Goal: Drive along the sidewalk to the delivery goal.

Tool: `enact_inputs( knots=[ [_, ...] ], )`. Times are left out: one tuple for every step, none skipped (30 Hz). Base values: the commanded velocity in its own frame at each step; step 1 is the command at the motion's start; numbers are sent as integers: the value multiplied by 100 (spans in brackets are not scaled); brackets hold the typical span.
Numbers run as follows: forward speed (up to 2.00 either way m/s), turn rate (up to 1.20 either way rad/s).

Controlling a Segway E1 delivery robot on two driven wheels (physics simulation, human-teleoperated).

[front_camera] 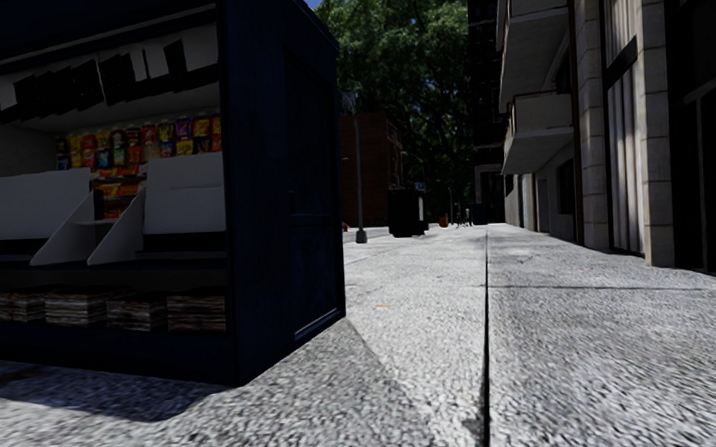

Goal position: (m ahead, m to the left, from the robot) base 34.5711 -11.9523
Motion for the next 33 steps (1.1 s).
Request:
enact_inputs(
  knots=[
    [192, -110],
    [192, -110],
    [192, -63],
    [192, -53],
    [192, -45],
    [192, -43],
    [192, -41],
    [192, -41],
    [192, -41],
    [192, -41],
    [192, -41],
    [192, -41],
    [192, -36],
    [192, 0],
    [192, 0],
    [192, 0],
    [192, 0],
    [192, 0],
    [194, 0],
    [200, 0],
    [200, 0],
    [200, 0],
    [200, 0],
    [200, 0],
    [200, 0],
    [200, 0],
    [200, 5],
    [200, 51],
    [200, 69],
    [200, 69],
    [200, 120],
    [200, 120],
    [200, 120]
  ],
)
